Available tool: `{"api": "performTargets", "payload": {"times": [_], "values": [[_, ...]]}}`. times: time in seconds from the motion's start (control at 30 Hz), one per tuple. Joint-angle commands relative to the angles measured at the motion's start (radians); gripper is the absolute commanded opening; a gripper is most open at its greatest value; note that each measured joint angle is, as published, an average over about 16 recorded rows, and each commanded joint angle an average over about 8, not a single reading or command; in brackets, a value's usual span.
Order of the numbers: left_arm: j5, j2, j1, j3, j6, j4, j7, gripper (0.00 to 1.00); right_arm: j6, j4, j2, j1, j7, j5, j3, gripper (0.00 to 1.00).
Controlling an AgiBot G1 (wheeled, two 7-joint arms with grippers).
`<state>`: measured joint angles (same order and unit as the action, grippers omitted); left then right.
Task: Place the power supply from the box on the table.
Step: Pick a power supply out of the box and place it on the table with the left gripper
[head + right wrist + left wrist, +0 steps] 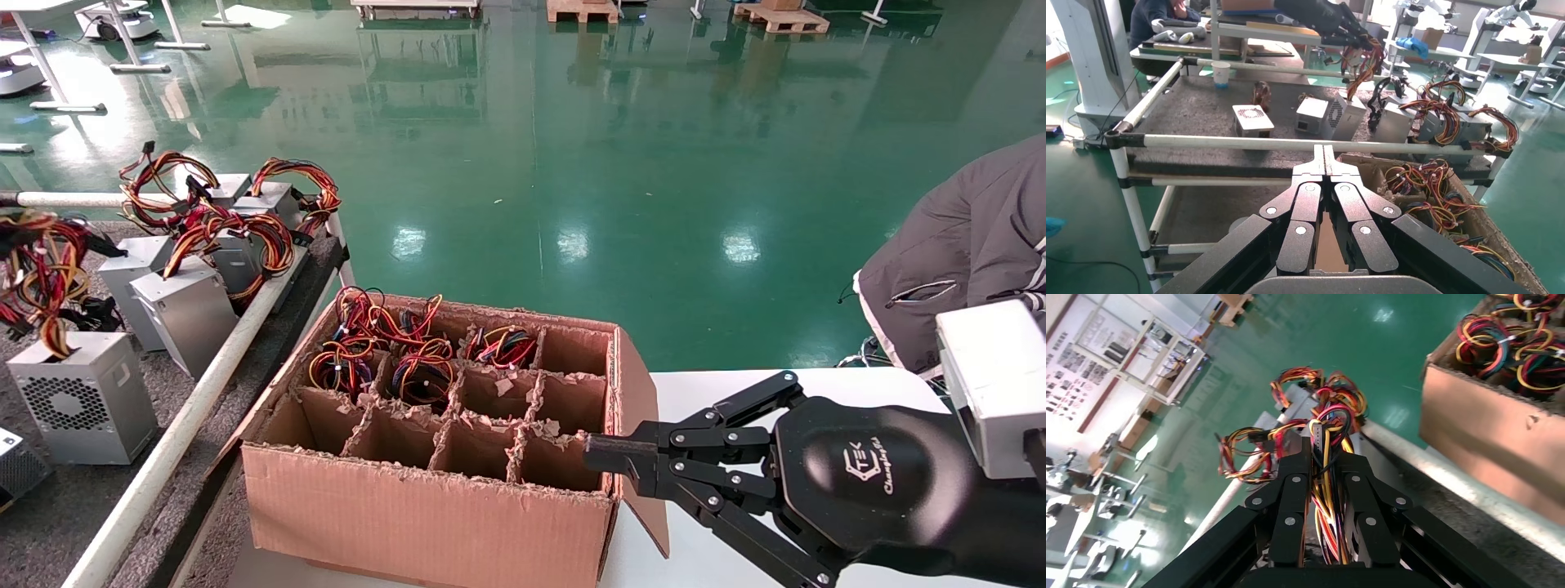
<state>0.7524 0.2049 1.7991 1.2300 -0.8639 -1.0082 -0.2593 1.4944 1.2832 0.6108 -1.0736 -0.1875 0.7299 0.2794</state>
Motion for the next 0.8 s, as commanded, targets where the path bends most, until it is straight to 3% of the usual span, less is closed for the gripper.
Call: {"api": "performTargets", "payload": {"times": [0.03, 0.63, 0.7, 0.8], "values": [[-0.011, 0.003, -0.013, 0.002, 0.003, -0.007, -0.002, 0.00, 0.000, 0.000, 0.000, 0.000, 0.000, 0.000, 0.000, 0.00], [-0.052, -0.006, -0.053, 0.002, 0.019, -0.042, -0.013, 0.01, 0.000, 0.000, 0.000, 0.000, 0.000, 0.000, 0.000, 0.00], [-0.056, -0.009, -0.056, 0.002, 0.022, -0.045, -0.014, 0.09, 0.000, 0.000, 0.000, 0.000, 0.000, 0.000, 0.000, 0.00], [-0.060, -0.014, -0.059, 0.000, 0.028, -0.051, -0.015, 0.45, 0.000, 0.000, 0.000, 0.000, 0.000, 0.000, 0.000, 0.00]]}}
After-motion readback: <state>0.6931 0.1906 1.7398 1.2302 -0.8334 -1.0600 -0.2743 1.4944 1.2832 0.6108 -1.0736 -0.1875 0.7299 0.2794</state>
